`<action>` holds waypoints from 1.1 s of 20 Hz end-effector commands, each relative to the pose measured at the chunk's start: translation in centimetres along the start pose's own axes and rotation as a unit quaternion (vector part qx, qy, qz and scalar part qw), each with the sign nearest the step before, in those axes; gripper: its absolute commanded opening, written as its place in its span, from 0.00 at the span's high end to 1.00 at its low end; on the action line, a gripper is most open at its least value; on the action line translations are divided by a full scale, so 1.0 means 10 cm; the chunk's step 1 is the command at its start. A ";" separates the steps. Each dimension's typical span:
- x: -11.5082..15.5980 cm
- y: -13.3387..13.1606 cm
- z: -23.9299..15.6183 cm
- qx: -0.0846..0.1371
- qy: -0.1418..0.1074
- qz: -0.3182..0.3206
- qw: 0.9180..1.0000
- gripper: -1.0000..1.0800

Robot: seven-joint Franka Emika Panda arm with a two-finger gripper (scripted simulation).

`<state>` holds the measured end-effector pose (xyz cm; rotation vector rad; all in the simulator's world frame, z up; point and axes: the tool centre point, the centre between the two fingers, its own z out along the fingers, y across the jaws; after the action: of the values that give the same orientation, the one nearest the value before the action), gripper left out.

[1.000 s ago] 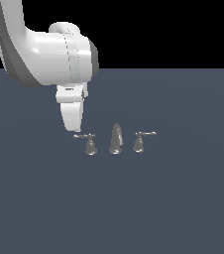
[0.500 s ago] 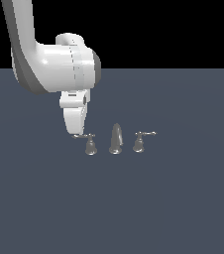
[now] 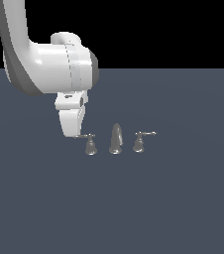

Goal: Turn on the faucet by rotating a designated handle.

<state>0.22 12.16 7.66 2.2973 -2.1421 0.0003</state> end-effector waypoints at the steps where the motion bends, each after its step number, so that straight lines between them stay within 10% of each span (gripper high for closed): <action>1: -0.04 0.08 0.00 0.000 0.000 0.000 1.000 1.00; 22: 0.02 0.62 0.00 0.000 0.000 0.001 1.000 1.00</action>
<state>-4.75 11.40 7.65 2.2985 -2.1648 0.0102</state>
